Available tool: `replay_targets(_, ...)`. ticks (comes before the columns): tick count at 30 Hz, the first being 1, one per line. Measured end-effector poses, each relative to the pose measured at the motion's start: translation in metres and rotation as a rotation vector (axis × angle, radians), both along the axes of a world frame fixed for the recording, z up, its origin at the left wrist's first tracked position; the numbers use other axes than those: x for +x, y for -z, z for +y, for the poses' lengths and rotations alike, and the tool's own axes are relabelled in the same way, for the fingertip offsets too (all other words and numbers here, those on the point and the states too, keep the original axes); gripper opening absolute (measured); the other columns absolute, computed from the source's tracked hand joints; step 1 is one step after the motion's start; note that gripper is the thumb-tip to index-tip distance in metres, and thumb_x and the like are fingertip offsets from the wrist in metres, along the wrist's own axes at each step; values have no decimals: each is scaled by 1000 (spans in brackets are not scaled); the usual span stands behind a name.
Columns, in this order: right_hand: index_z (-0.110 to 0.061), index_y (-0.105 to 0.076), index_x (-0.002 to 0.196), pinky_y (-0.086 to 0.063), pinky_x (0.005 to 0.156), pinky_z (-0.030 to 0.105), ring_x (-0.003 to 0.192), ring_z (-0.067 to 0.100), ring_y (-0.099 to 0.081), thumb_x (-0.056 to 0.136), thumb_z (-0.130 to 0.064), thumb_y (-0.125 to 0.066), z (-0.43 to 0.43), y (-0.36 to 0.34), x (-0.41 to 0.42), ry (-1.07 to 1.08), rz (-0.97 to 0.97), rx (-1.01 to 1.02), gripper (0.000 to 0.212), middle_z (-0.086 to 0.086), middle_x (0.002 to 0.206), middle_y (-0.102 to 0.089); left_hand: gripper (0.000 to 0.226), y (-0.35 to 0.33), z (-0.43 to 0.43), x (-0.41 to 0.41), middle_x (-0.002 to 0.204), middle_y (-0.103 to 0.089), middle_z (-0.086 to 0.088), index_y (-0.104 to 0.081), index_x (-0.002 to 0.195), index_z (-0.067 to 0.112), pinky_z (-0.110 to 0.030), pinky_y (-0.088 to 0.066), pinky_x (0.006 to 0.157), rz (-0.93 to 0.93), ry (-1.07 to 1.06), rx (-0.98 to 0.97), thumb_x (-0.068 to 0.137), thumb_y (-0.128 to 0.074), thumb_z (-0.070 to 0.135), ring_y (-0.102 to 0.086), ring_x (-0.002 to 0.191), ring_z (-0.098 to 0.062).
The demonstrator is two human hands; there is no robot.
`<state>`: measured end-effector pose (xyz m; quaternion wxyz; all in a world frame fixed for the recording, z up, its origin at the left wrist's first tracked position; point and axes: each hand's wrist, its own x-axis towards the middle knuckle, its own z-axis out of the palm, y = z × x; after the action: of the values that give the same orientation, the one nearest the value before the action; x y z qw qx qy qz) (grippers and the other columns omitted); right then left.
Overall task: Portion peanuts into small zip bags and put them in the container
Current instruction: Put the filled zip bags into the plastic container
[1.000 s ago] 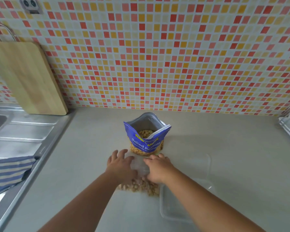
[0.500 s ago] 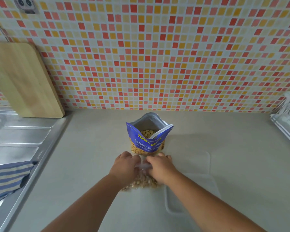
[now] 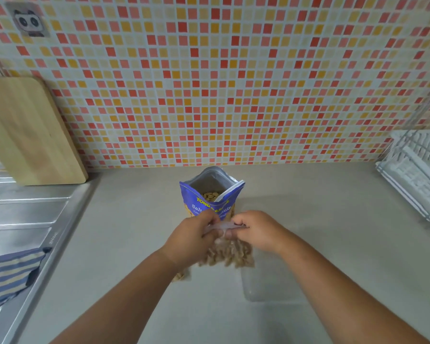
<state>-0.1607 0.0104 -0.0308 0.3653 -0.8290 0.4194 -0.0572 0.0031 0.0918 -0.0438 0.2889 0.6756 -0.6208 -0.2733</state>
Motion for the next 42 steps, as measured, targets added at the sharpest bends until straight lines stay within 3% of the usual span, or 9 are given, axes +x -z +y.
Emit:
replay_targets(6,-28,-58,71,-37,63,24,76,12,-52,83,-30,-68,-6,-4,-70,64,199,132,16,-3,79,-58,22,19,-26,-71,76,-54,2,-48,72,31,-44,-53,75,198,55,154,81,-66,21,-61,78,-29)
replay_targets(9,-28,-63,76,-42,68,24,84,17,-60,83,-33,-66,-6,9,-91,117,286,173,9,-3,84,-62,15,36,-36,-98,81,-55,-1,-51,79,25,-38,-53,76,214,75,254,82,-64,20,-54,75,-22)
replay_targets(15,-21,-65,101,-42,73,28,99,27,-62,85,-19,-50,4,51,-95,112,449,25,22,7,106,-66,8,56,-37,-115,92,-62,-12,-53,93,19,-29,-47,66,13,110,388,85,-54,17,-61,85,-30)
replay_targets(22,-21,-62,109,-46,80,31,104,29,-61,91,-23,-45,14,70,-93,79,490,-186,25,8,113,-66,41,60,-24,-123,127,-47,-8,-44,124,16,-37,-42,87,-563,291,235,84,-47,8,-43,117,-28)
replay_targets(25,-18,-60,107,-44,76,29,103,29,-61,88,-23,-44,13,68,-95,77,486,-166,25,8,111,-65,52,66,-13,-115,135,-39,-1,-37,135,21,-33,-43,93,-547,228,62,86,-53,19,-36,121,-24)
replay_targets(29,-17,-56,119,-47,88,34,112,26,-55,86,-28,-53,13,55,-99,98,464,-290,35,6,119,-60,51,78,-8,-104,111,-55,0,-50,114,29,-27,-55,72,-552,224,-195,67,-68,35,-43,98,-20)
replay_targets(32,-20,-53,120,-43,94,32,117,22,-45,87,-24,-55,16,52,-101,114,357,-396,33,0,121,-53,37,79,-5,-103,102,-58,2,-55,104,27,-29,-53,70,-550,257,-125,73,-40,41,-57,89,-20)
replay_targets(35,-24,-54,118,-44,90,31,116,21,-47,88,-11,-50,23,60,-99,116,351,-197,33,1,120,-51,52,78,-7,-103,122,-52,-1,-53,120,19,-32,-38,97,-657,327,12,84,-23,41,-49,113,-23)
replay_targets(42,-24,-56,121,-45,94,33,115,24,-51,87,-9,-45,17,72,-98,106,435,-93,39,4,123,-53,38,77,-11,-106,125,-51,-3,-49,124,16,-33,-33,101,-742,363,51,93,-37,36,-44,118,-24)
